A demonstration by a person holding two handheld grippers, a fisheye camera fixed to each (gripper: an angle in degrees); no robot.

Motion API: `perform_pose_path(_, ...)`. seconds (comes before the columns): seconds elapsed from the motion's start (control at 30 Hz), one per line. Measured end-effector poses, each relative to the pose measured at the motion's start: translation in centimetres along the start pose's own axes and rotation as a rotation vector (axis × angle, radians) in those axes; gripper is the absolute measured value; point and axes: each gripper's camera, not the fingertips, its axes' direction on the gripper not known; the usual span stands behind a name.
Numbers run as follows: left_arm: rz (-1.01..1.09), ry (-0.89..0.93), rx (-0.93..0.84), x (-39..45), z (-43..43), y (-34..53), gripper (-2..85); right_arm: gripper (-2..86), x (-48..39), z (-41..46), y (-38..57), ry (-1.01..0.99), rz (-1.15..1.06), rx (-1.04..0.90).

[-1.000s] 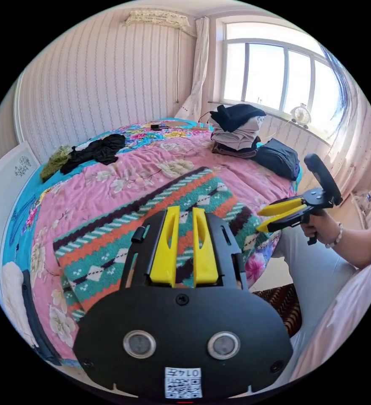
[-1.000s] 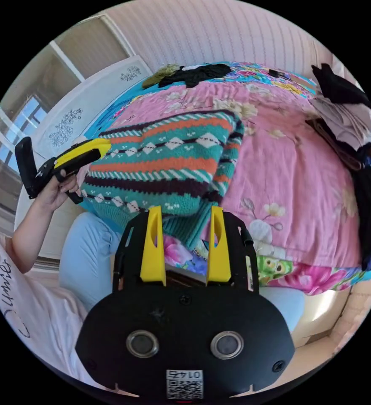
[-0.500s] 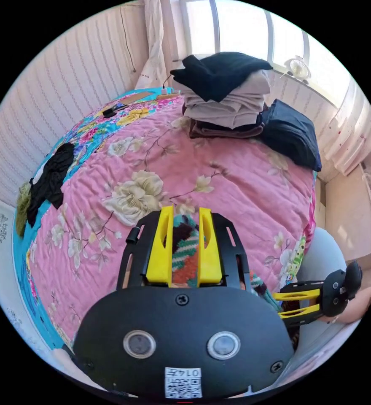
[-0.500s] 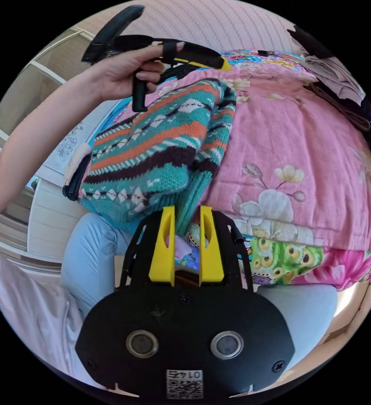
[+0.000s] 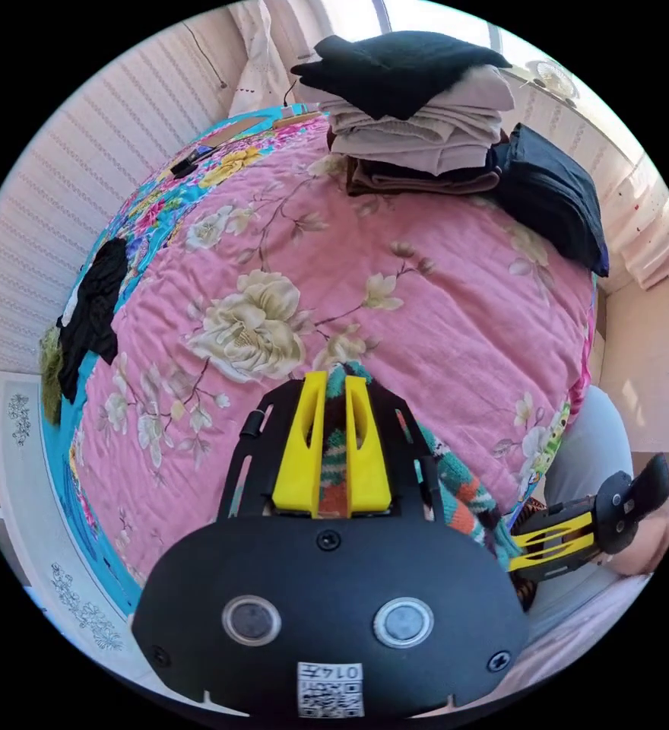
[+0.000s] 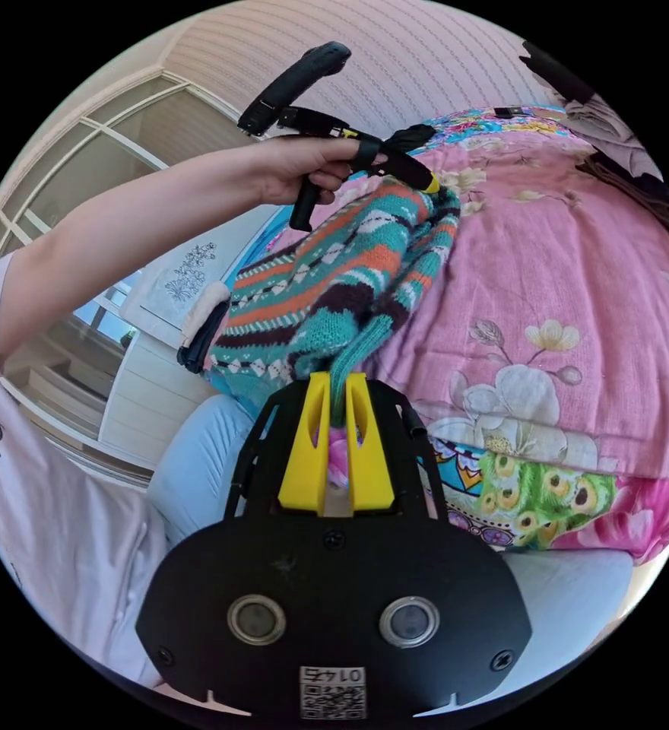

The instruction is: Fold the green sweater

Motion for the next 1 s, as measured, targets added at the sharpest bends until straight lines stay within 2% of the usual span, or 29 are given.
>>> perform_pose_path(0.1,-0.047,0.031,0.023,-0.1,-1.8,0.2,1.4,2.1,-1.2,-1.9,0.5,-0.009,-0.058,0.052)
perform_pose_path(0.27,-0.083,0.150,0.074,1.0,-4.0,0.4,0.1,1.7,-2.1,-7.0,1.8,-0.037,-0.031,0.137)
perform_pose_path(0.37,-0.107,0.286,0.180,2.1,-6.4,0.4,-0.1,1.7,-3.6,-10.3,3.3,0.036,-0.023,0.161)
perform_pose_path(0.57,-0.123,0.385,0.355,-0.6,-12.1,5.4,-0.2,1.8,-7.4,-14.0,3.4,0.093,-0.026,0.149)
perform_pose_path(0.7,-0.222,0.426,0.498,-6.5,-16.7,12.6,-0.3,1.9,-15.0,-10.9,-1.0,0.011,-0.244,0.070)
perform_pose_path(0.83,-0.345,0.318,0.631,-13.7,-21.4,23.2,-0.6,2.2,-22.8,-5.9,-5.3,-0.031,-0.495,-0.036)
perform_pose_path(0.9,-0.430,0.260,0.656,-16.5,-22.1,28.0,-0.6,2.4,-27.4,-1.3,-7.9,-0.070,-0.637,-0.144)
perform_pose_path(1.0,-0.605,0.168,0.634,-20.7,-21.0,34.9,-0.8,3.0,-32.1,5.9,-10.5,-0.086,-0.732,-0.288)
